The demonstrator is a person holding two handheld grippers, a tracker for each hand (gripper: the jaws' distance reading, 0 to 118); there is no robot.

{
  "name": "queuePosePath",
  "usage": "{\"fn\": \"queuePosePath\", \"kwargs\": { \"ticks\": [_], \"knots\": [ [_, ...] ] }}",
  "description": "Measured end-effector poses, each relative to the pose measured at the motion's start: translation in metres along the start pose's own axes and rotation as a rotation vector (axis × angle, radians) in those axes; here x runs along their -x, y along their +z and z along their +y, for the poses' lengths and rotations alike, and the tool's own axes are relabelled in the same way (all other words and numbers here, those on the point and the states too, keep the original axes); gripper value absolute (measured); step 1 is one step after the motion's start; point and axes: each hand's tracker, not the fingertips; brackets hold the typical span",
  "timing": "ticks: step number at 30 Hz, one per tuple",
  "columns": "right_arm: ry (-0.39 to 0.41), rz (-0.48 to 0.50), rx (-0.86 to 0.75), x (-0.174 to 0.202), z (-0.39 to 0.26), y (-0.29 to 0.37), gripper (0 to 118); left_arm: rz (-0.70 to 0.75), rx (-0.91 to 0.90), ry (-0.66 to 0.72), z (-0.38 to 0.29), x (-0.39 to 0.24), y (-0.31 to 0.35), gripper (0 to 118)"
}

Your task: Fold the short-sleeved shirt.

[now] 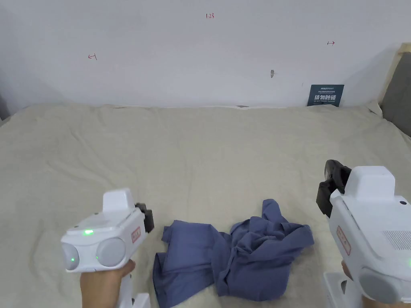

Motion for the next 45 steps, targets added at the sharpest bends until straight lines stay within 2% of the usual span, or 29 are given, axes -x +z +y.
{"fn": "queuePosePath", "kwargs": {
  "ticks": [8,10,11,12,13,14,15,16,19,20,21,22,23,24,26,27,30,32,34,35,39,40,41,43,45],
  "knots": [
    [0.002,0.000,0.027,-0.006,-0.011,-0.005,1,-0.018,0.269,0.032,-0.073,-0.004,-0.043,0],
    [0.000,-0.004,0.034,-0.008,-0.014,-0.006,1,-0.024,0.314,0.047,-0.082,-0.008,-0.048,6],
    [0.000,-0.004,0.038,-0.010,-0.015,-0.007,1,-0.014,0.343,0.051,-0.086,-0.011,-0.052,18],
    [-0.001,-0.006,0.042,-0.011,-0.016,-0.007,1,-0.013,0.358,0.052,-0.090,-0.013,-0.055,50],
    [-0.002,-0.008,0.045,-0.012,-0.018,-0.007,1,-0.010,0.375,0.052,-0.094,-0.015,-0.059,74],
    [-0.002,-0.011,0.049,-0.013,-0.019,-0.008,1,-0.008,0.394,0.052,-0.098,-0.017,-0.064,92],
    [-0.002,-0.012,0.053,-0.015,-0.020,-0.008,1,-0.002,0.395,0.052,-0.101,-0.019,-0.067,106],
    [-0.002,-0.015,0.056,-0.016,-0.022,-0.008,1,0.016,0.405,0.048,-0.105,-0.022,-0.070,108],
    [-0.005,-0.023,0.069,-0.021,-0.026,-0.009,1,0.077,0.448,0.008,-0.113,-0.031,-0.080,103],
    [-0.007,-0.025,0.075,-0.022,-0.028,-0.010,1,0.088,0.465,-0.005,-0.117,-0.034,-0.084,96],
    [-0.009,-0.027,0.079,-0.024,-0.029,-0.011,1,0.085,0.482,-0.012,-0.121,-0.035,-0.087,78],
    [-0.011,-0.029,0.083,-0.025,-0.030,-0.012,1,0.088,0.493,-0.020,-0.125,-0.037,-0.091,70],
    [-0.012,-0.031,0.087,-0.026,-0.032,-0.013,1,0.163,0.486,-0.068,-0.129,-0.041,-0.092,68],
    [-0.012,-0.032,0.093,-0.027,-0.033,-0.013,1,0.127,0.444,-0.066,-0.129,-0.042,-0.086,61],
    [-0.010,-0.032,0.103,-0.029,-0.036,-0.015,1,0.126,0.447,-0.066,-0.128,-0.043,-0.084,30],
    [-0.008,-0.033,0.110,-0.030,-0.038,-0.017,2,0.115,0.437,-0.069,-0.126,-0.041,-0.084,5],
    [-0.010,-0.029,0.157,-0.033,-0.046,-0.028,2,0.049,0.438,-0.009,-0.115,-0.032,-0.082,4],
    [-0.027,-0.026,0.217,-0.036,-0.054,-0.041,3,0.013,0.378,0.029,-0.107,-0.025,-0.071,4],
    [-0.044,-0.017,0.290,-0.040,-0.062,-0.060,11,-0.017,0.316,0.000,-0.097,-0.024,-0.056,4],
    [-0.054,-0.008,0.333,-0.043,-0.067,-0.072,21,-0.047,0.285,-0.008,-0.091,-0.023,-0.050,4],
    [-0.126,0.034,0.521,-0.057,-0.095,-0.127,104,-0.123,0.225,-0.010,-0.070,-0.020,-0.038,4],
    [-0.157,0.038,0.561,-0.059,-0.102,-0.141,114,-0.123,0.228,-0.010,-0.067,-0.019,-0.039,4],
    [-0.177,0.037,0.590,-0.063,-0.112,-0.155,116,-0.128,0.228,-0.014,-0.065,-0.017,-0.042,4],
    [-0.215,0.042,0.681,-0.067,-0.128,-0.182,115,-0.129,0.223,-0.026,-0.063,-0.016,-0.047,4],
    [-0.208,0.037,0.759,-0.068,-0.145,-0.206,114,-0.129,0.225,-0.052,-0.064,-0.016,-0.051,4]
  ]
}}
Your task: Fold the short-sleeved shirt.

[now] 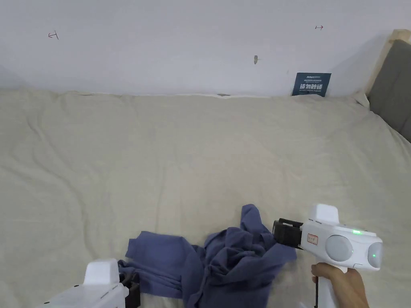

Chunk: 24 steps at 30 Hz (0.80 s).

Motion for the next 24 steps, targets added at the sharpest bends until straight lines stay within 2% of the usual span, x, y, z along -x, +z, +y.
{"fn": "queuePosePath", "kwargs": {
  "ticks": [2,5,7,8,9,11,16,18,19,20,24],
  "knots": [
    [0.017,-0.028,0.063,-0.002,0.001,-0.026,108,0.001,0.003,-0.009,-0.001,0.000,-0.005,4],
    [0.044,-0.036,0.146,0.007,-0.003,-0.046,74,0.010,0.009,-0.024,-0.002,0.001,-0.012,4],
    [0.056,-0.032,0.176,-0.002,-0.004,-0.062,45,0.012,0.013,-0.029,-0.003,0.002,-0.015,4],
    [0.054,-0.016,0.184,-0.002,-0.007,-0.064,28,0.010,0.015,-0.027,-0.003,0.003,-0.016,4],
    [0.050,-0.001,0.183,-0.001,-0.009,-0.062,5,0.010,0.015,-0.025,-0.003,0.003,-0.016,4],
    [0.050,0.023,0.146,-0.004,-0.012,-0.060,4,0.008,0.014,-0.026,-0.003,0.003,-0.016,4],
    [0.071,-0.012,0.022,-0.004,-0.002,-0.022,3,-0.008,-0.010,-0.010,0.001,0.005,-0.008,4],
    [0.086,-0.003,-0.034,-0.004,0.010,0.001,3,-0.006,-0.035,-0.020,0.007,0.004,-0.002,4],
    [0.092,-0.001,-0.066,0.012,0.013,0.030,3,0.001,-0.063,-0.027,0.013,0.004,0.003,4],
    [0.095,0.000,-0.100,0.014,0.020,0.044,3,-0.002,-0.080,-0.027,0.020,0.005,0.007,4],
    [0.106,-0.008,-0.248,0.017,0.061,0.103,3,0.008,-0.186,-0.038,0.069,0.015,0.028,4]
  ]
}}
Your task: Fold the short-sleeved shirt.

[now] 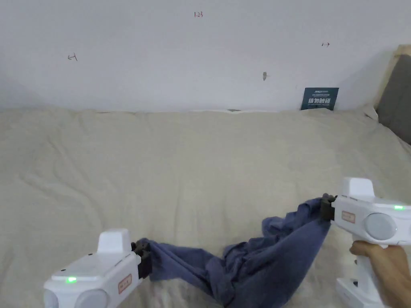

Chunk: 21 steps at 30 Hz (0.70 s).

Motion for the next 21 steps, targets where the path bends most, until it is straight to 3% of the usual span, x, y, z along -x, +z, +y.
{"fn": "queuePosePath", "kwargs": {
  "ticks": [10,21],
  "knots": [
    [0.034,-0.035,-0.271,0.005,0.133,0.065,3,0.190,-0.259,-0.148,0.184,0.035,0.024,4],
    [0.068,-0.038,-0.395,0.026,0.223,0.057,3,0.298,-0.392,-0.099,0.334,0.056,0.035,4]
  ]
}}
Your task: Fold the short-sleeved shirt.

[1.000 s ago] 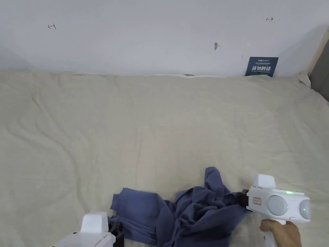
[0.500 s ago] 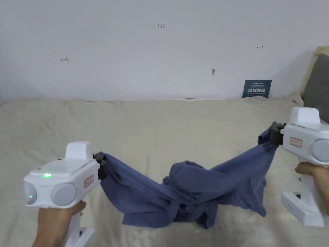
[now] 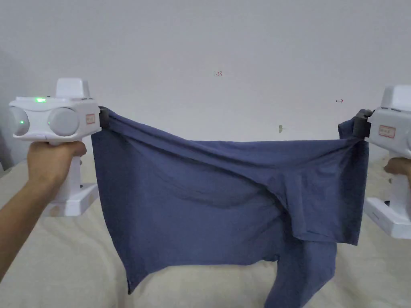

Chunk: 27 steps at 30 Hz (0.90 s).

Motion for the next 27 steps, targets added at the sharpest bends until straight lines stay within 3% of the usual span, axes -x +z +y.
{"fn": "queuePosePath", "kwargs": {
  "ticks": [11,20,27],
  "knots": [
    [0.042,0.036,-0.070,0.041,0.024,-0.037,3,0.105,-0.023,0.007,0.018,0.020,-0.048,4],
    [0.059,0.039,-0.026,0.056,-0.026,-0.054,3,0.116,0.066,0.001,-0.053,0.028,-0.066,4],
    [0.022,0.061,0.086,0.053,-0.095,-0.042,3,0.074,0.164,-0.003,-0.138,0.037,-0.031,4]
  ]
}}
